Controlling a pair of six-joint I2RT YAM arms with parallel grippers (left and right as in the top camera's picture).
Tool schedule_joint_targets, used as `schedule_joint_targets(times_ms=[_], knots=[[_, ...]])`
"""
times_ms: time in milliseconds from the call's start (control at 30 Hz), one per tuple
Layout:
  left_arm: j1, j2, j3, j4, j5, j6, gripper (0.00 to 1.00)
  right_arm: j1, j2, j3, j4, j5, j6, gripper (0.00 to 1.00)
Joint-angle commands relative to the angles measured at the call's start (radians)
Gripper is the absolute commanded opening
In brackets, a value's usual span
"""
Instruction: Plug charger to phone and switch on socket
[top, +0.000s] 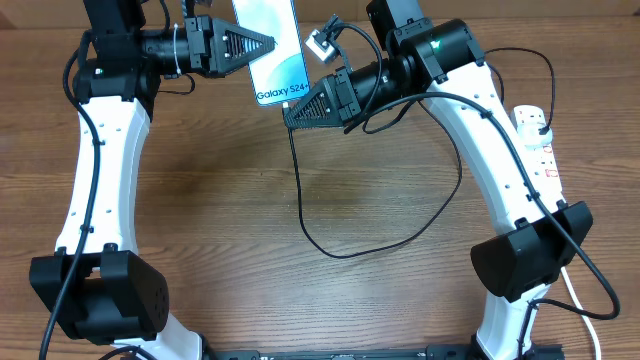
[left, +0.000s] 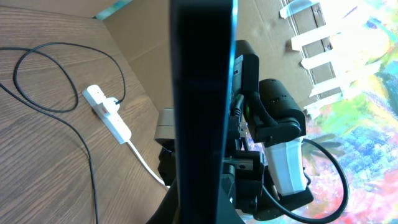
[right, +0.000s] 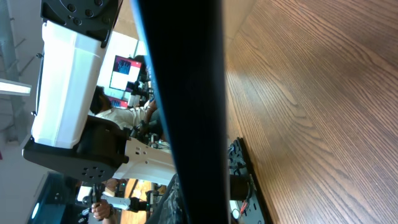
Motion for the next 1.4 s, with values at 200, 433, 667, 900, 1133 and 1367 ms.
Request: schedule_joint_targets(times_ms=[200, 433, 667, 900, 1133, 1367], knots=[[-0.024, -0.008, 0.015, -0.003, 0.065, 0.0, 0.04, 0.003, -0.031, 0.008, 0.031, -0.039, 0.003, 0.04], [-0.024, -0.008, 0.015, -0.003, 0.065, -0.01, 0.04, 0.0, -0.031, 0.008, 0.065, -0.039, 0.037, 0.04], [-0.024, -0.008, 0.015, -0.003, 0.065, -0.029, 0.04, -0.001, -0.031, 0.008, 0.074, -0.04, 0.037, 0.04], [-0.024, -0.008, 0.015, -0.015, 0.066, -0.043, 0.04, -0.004, -0.031, 0.008, 0.071, -0.099, 0.04, 0.04], [-0.024, -0.008, 0.015, -0.015, 0.066, -0.043, 0.04, -0.027, -0.031, 0.007, 0.069, -0.118, 0.04, 0.04], [-0.025, -0.008, 0.015, -0.02, 0.066, -0.044, 0.04, -0.031, -0.031, 0.008, 0.072, -0.118, 0.04, 0.04]])
